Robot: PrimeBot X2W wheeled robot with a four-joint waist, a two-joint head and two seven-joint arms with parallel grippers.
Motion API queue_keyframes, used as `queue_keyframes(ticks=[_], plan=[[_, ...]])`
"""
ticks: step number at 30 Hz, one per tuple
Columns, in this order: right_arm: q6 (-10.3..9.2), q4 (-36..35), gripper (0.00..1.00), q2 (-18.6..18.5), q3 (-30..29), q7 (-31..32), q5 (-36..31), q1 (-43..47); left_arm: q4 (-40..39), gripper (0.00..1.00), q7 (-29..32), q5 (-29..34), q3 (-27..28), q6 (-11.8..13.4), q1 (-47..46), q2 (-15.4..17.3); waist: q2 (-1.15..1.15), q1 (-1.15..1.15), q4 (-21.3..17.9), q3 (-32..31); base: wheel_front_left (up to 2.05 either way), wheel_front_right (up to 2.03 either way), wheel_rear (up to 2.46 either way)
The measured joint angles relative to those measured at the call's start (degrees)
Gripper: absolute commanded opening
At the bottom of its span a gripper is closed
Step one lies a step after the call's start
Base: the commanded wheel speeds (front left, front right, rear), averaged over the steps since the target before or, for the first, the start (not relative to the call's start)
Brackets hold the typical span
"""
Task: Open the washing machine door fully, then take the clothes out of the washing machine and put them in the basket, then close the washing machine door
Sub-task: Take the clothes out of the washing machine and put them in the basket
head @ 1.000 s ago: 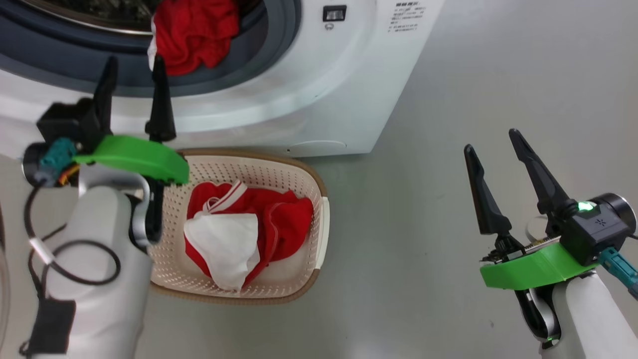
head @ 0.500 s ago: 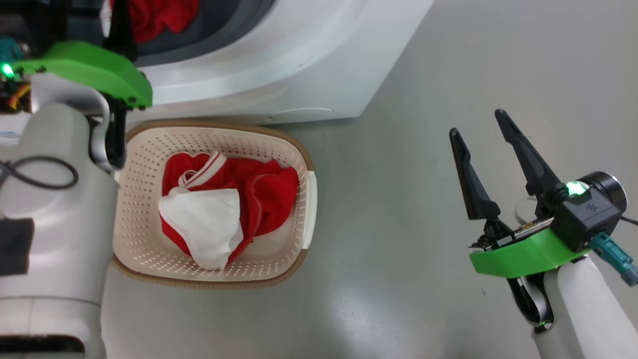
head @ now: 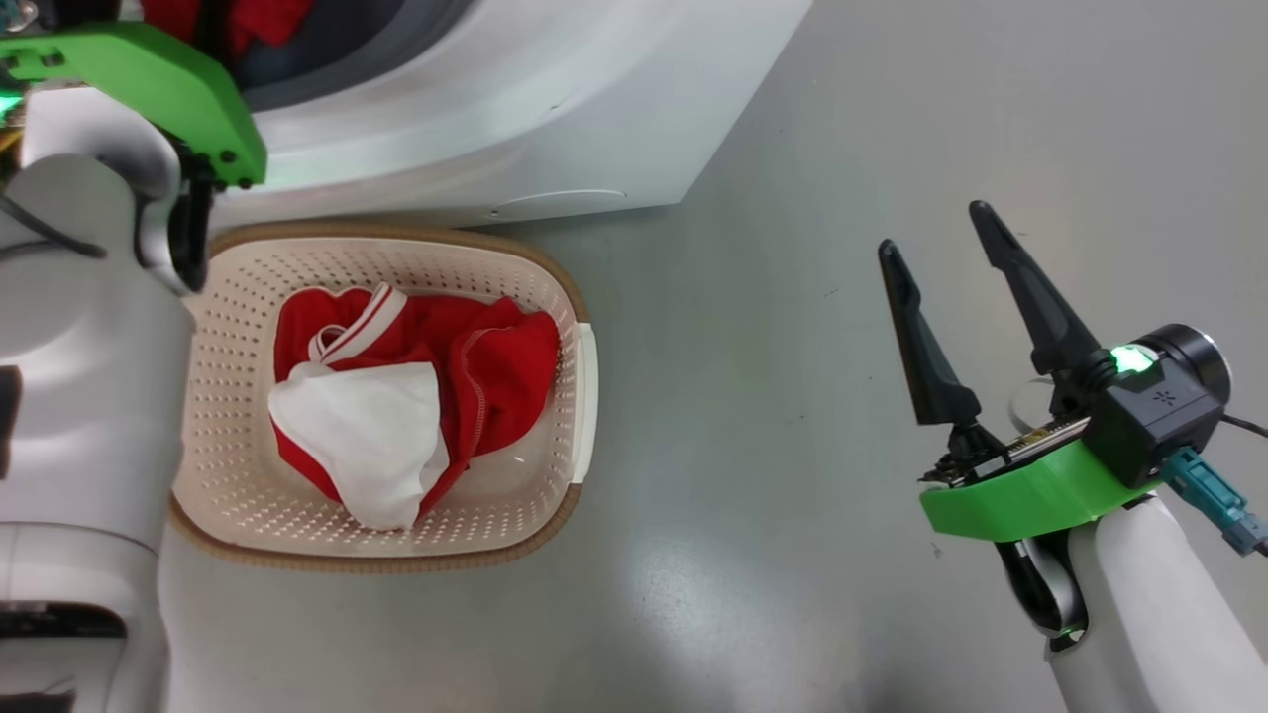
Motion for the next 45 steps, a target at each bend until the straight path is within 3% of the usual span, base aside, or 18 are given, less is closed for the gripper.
queue_keyframes(ticks=[7, 16, 17, 18, 19, 23, 36, 45], plan=[[0.0, 0.4, 1.0, 0.2, 1.1, 0.0, 1.1, -0.8, 3.8, 1.0, 3.4, 2.3, -2.3, 2.7, -1.9, 1.0, 0.0, 0.0, -0.8, 0.2, 0.0, 0.0, 0.0], [0.0, 0.6, 1.0, 0.4, 1.2, 0.0, 1.4, -1.3, 6.2, 1.0, 7.1, 2.7, -3.7, 3.8, -3.1, 1.7, 0.0, 0.0, -1.6, 0.4, 0.0, 0.0, 0.0], [0.0, 0.6, 1.0, 0.4, 1.2, 0.0, 1.4, -1.3, 6.3, 0.89, 7.3, 2.7, -3.8, 3.8, -3.1, 1.8, 0.0, 0.0, -1.6, 0.4, 0.0, 0.0, 0.0], [0.0, 0.6, 1.0, 0.4, 1.2, 0.0, 1.4, -1.3, 6.4, 0.19, 7.5, 2.7, -3.9, 3.7, -3.2, 1.9, 0.0, 0.0, -1.7, 0.4, 0.0, 0.0, 0.0], [0.0, 0.7, 1.0, 0.4, 1.2, 0.0, 1.4, -1.3, 6.4, 0.0, 7.6, 2.7, -4.0, 3.6, -3.2, 1.9, 0.0, 0.0, -1.7, 0.4, 0.0, 0.0, 0.0], [0.0, 0.8, 1.0, 0.5, 1.2, 0.0, 1.5, -1.3, 6.5, 0.0, 6.5, 2.7, -4.3, 2.7, -3.2, 1.9, 0.0, 0.0, -1.7, 0.2, 0.0, 0.0, 0.0], [0.0, 1.1, 1.0, 0.4, 1.0, 0.0, 2.0, -1.2, 3.2, 0.0, -6.6, 2.1, -4.7, 2.1, -2.7, 1.7, 0.0, 0.0, -0.3, -1.3, 0.0, 0.0, 0.0], [0.0, 1.0, 1.0, 0.1, 0.8, 0.0, 1.9, -1.0, -8.7, 0.0, -9.3, 1.8, -4.3, 2.2, 2.3, 0.8, 0.0, 0.0, 1.1, -2.5, 0.0, 0.0, 0.0]])
